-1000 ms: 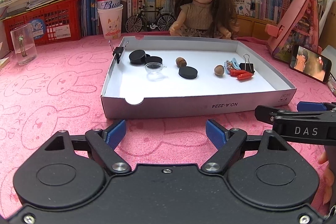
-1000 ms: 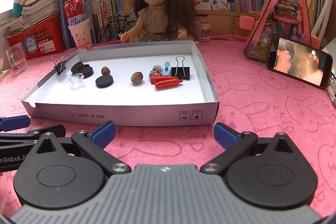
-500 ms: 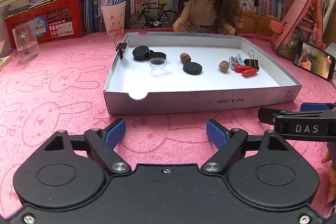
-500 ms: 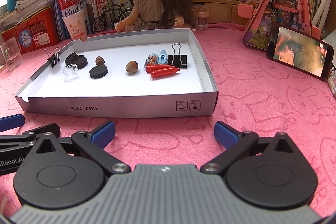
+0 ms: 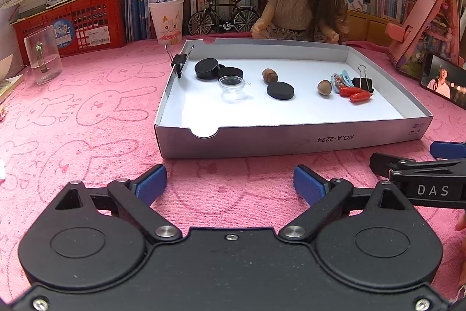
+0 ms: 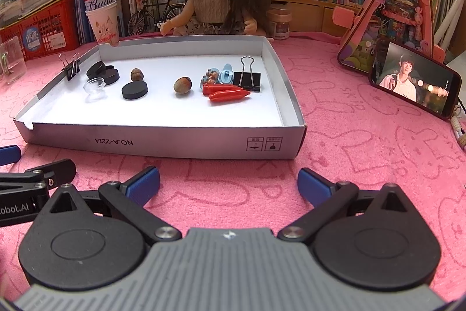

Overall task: Organize rigid objects
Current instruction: 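Withdraw both open tools back from the tray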

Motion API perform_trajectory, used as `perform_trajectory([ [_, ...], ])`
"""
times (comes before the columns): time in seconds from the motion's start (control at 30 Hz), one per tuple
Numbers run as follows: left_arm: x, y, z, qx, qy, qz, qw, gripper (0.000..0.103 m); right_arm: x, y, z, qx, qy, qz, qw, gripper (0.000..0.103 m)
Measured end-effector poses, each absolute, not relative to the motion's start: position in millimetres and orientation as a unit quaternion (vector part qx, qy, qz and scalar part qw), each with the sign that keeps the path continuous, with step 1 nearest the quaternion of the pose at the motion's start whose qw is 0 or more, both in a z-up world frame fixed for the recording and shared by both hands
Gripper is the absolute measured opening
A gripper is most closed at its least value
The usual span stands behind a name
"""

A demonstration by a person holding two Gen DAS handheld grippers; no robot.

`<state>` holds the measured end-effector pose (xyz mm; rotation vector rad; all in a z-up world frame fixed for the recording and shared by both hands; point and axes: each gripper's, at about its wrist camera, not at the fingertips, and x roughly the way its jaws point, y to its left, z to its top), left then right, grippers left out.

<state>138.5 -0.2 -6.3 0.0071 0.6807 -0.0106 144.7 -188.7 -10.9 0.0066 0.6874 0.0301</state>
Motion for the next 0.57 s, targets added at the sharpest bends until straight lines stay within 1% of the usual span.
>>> perform_trajectory([
  [0.03,139.2,0.5,-6.7,0.002,0.336,-0.005,0.942,0.1,144.7,-188.8,-10.9,0.003,0.337,0.015,0.941,0.103],
  [0.1,140.4,0.6,-7.5,0.0,0.338,-0.009,0.941,0.103,144.7,-188.9,-11.0,0.003,0.337,0.015,0.941,0.103],
  [0.57,140.6,-1.9,-8.1,0.006,0.338,-0.006,0.941,0.103,145.0,-188.4,-11.2,0.003,0.337,0.015,0.941,0.103],
])
